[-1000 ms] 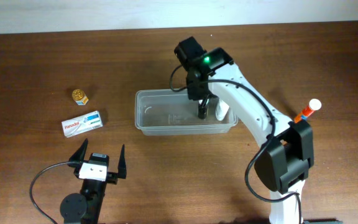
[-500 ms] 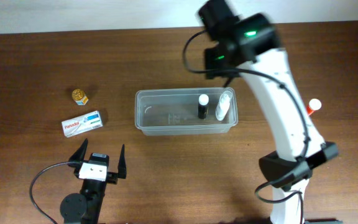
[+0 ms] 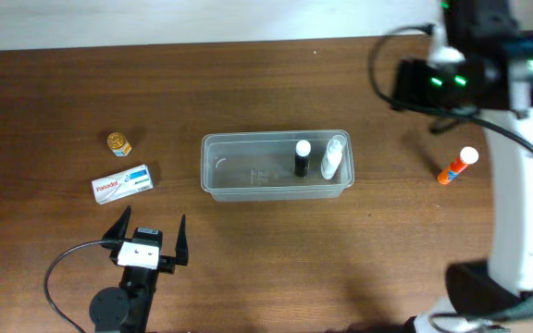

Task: Pack container
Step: 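Release the dark bottle and raise the right gripper away, then lower the right gripper onto the orange tube and grasp it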

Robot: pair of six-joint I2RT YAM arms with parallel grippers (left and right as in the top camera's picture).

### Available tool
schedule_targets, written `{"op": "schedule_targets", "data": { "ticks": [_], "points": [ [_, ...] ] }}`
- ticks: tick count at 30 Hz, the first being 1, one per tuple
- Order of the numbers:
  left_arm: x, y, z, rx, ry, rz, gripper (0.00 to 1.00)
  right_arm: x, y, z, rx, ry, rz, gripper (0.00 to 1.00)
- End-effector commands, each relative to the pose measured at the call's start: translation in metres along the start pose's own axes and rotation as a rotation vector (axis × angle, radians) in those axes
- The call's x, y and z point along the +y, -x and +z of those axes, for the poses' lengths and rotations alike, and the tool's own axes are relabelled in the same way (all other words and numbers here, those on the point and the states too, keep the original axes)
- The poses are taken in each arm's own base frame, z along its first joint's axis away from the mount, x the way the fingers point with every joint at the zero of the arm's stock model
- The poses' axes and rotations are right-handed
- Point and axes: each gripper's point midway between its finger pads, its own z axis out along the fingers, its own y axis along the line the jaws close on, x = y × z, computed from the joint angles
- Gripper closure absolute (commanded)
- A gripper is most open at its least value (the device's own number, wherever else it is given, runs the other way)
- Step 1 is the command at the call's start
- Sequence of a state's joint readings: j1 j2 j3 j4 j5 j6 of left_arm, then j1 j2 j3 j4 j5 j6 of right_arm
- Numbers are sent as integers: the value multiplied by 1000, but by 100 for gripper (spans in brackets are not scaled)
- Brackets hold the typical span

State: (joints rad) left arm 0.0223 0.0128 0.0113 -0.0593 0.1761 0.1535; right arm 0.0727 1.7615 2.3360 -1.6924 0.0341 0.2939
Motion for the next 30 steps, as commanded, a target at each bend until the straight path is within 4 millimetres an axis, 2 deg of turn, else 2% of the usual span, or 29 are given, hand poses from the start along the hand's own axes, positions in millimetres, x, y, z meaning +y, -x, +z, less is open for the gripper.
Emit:
{"op": "schedule_targets", "data": {
  "ticks": [1, 6, 16, 30],
  "points": [
    [1, -1, 0, 2, 4, -6, 1, -47, -14, 7, 59, -87, 70, 27],
    [1, -1, 0, 2, 4, -6, 1, -95, -35, 40, 210, -120, 156, 27],
    [1, -1, 0, 2, 4, -6, 1, -142, -38, 92, 365, -108, 267, 28],
    [1, -1, 0, 2, 4, -6, 1, -159, -31, 151, 432, -91, 309, 27]
  ]
}}
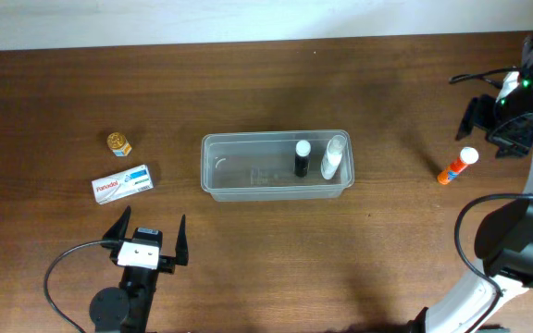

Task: Pack container
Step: 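Lower the right gripper onto the orange tube and grasp it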

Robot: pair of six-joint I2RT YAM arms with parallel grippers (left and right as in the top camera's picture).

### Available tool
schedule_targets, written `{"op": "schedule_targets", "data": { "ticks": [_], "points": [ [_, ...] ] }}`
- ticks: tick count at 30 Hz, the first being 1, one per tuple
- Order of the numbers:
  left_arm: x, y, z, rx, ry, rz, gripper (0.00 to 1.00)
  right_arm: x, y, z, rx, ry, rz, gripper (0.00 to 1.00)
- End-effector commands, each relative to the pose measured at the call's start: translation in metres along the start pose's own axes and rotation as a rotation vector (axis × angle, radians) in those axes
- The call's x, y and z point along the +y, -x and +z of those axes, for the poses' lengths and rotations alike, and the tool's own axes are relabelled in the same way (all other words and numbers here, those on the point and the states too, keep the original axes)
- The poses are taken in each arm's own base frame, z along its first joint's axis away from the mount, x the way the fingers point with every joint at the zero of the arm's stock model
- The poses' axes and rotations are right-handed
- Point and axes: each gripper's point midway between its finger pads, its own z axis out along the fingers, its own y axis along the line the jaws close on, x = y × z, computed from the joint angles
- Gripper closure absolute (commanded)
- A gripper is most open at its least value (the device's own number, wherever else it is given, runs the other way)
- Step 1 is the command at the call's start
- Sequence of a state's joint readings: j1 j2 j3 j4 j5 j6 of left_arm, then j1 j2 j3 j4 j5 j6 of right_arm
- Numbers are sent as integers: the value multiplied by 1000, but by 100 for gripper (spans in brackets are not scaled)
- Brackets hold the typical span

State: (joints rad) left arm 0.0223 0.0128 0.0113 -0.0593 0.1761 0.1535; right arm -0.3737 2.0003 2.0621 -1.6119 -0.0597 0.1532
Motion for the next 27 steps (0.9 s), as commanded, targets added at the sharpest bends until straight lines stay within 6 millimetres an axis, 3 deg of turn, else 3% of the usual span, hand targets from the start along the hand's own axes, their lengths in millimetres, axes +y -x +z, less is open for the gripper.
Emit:
{"op": "schedule_targets", "data": {
  "ticks": [1, 27],
  "points": [
    [1, -1, 0, 2, 4, -6, 1, 0, 5, 17, 38, 12, -6, 27],
    [1, -1, 0, 2, 4, -6, 0, -8, 7, 66, 97, -25, -13, 28]
  ]
}}
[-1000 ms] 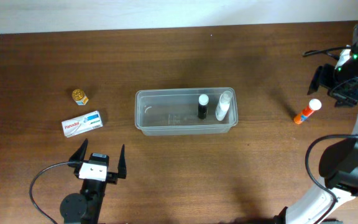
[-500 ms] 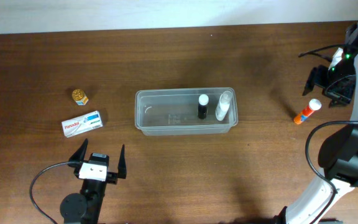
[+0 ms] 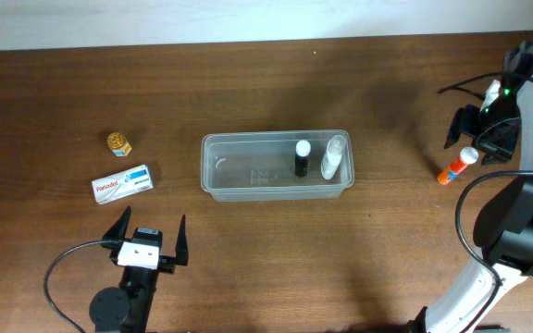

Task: Pack container
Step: 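Lower the right gripper onto the orange tube and grasp it, then carry the orange tube over the container and lower it in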

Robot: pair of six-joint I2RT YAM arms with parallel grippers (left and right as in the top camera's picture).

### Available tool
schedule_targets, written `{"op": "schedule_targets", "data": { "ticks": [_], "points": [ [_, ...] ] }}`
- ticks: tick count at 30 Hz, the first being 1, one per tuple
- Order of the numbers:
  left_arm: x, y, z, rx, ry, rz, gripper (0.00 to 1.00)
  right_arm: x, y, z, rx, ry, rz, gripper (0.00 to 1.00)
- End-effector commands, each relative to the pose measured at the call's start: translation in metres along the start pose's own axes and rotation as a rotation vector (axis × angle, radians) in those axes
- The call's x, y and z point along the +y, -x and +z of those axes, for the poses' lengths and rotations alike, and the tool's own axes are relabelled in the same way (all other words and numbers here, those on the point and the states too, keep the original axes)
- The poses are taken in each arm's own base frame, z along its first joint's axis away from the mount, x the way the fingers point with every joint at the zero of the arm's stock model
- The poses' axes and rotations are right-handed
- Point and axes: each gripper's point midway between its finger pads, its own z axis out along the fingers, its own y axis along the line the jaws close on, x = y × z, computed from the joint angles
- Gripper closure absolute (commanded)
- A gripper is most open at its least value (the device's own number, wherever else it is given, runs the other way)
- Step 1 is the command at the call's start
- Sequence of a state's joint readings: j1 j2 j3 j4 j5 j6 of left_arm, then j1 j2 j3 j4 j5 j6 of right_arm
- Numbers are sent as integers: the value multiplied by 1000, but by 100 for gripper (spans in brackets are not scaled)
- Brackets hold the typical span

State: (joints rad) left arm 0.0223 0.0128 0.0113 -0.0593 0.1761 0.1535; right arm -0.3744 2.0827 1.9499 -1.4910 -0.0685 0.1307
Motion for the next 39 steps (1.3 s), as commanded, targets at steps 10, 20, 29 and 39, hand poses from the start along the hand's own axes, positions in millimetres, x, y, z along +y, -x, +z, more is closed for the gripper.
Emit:
{"op": "schedule_targets", "data": {
  "ticks": [10, 20, 29, 39],
  "points": [
    [1, -1, 0, 2, 4, -6, 1, -10, -6, 21, 43, -33, 6, 47],
    [1, -1, 0, 2, 4, -6, 1, -16, -1, 22, 19, -68, 4, 61],
    [1, -1, 0, 2, 4, -6, 1, -18, 5, 22, -3, -81, 3, 62],
    [1, -1, 0, 2, 4, -6, 1, -20, 4, 30, 3, -91, 7, 85]
  ]
}}
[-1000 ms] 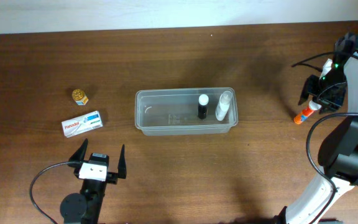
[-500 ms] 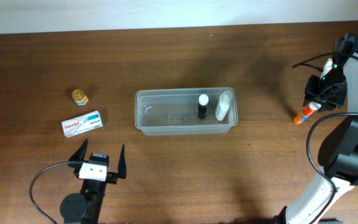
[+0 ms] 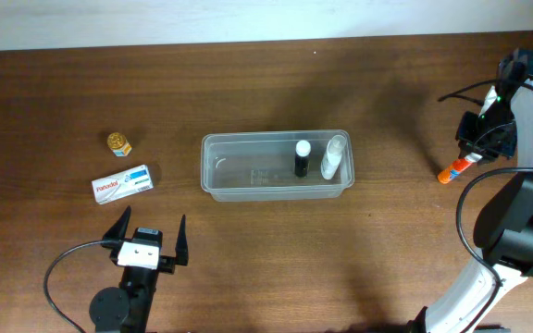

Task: Pack container
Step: 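Carry the orange tube over the container and lower it in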

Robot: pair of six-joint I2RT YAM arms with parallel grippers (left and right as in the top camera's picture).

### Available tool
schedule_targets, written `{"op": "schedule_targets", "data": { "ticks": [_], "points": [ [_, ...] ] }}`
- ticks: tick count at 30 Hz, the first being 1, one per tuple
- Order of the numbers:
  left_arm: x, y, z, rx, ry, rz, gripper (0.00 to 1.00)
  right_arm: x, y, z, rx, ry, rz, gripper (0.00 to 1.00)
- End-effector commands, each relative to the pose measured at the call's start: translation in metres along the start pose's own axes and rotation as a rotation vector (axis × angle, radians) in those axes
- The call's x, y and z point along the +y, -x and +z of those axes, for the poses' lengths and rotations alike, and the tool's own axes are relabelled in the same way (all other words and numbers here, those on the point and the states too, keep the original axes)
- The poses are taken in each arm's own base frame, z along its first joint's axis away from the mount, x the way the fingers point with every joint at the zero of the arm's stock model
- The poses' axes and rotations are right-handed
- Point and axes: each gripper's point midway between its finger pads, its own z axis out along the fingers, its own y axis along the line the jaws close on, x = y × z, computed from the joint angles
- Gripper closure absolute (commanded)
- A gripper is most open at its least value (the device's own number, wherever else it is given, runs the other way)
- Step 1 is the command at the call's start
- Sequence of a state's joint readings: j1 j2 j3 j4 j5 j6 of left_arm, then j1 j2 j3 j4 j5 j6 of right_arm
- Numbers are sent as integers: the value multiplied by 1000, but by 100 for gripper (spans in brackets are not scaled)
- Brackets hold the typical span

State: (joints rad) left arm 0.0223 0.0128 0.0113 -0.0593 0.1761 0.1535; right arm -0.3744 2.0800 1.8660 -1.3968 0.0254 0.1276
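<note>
A clear plastic container (image 3: 248, 171) sits mid-table, holding a black bottle with a white cap (image 3: 302, 158) and a white bottle (image 3: 333, 155) at its right end. An orange glue stick (image 3: 452, 170) lies at the far right. My right gripper (image 3: 476, 151) is down over its upper end and hides the white cap; how its jaws stand does not show. A white Panadol box (image 3: 123, 184) and a small gold jar (image 3: 118, 142) lie at the left. My left gripper (image 3: 148, 231) stands open near the front edge, below the box, holding nothing.
The right arm's base and cables (image 3: 512, 231) fill the right edge of the table. The left arm's cable (image 3: 63, 268) loops at the front left. The table's back edge meets a white wall.
My right gripper has dropped onto the glue stick's capped end, so the white cap no longer shows. The stick's orange body lies where it was. The left arm has not moved.
My right arm was high above the back right of the table, away from the glue stick. Then it stood just beyond the stick, then with fingers spread either side of the white cap. Now it covers the cap. The container, box, jar and left gripper stayed put.
</note>
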Motion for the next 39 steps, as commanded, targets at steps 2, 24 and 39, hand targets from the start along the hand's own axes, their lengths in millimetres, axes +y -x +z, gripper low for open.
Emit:
{"op": "schedule_targets", "data": {
  "ticks": [2, 24, 39],
  "points": [
    [1, -1, 0, 2, 4, -6, 1, 1, -4, 11, 31, 19, 10, 85],
    [1, -1, 0, 2, 4, -6, 1, 102, -18, -148, -234, 185, -234, 79],
    [1, -1, 0, 1, 4, -6, 1, 186, -112, -231, -410, 342, -519, 79]
  ]
}}
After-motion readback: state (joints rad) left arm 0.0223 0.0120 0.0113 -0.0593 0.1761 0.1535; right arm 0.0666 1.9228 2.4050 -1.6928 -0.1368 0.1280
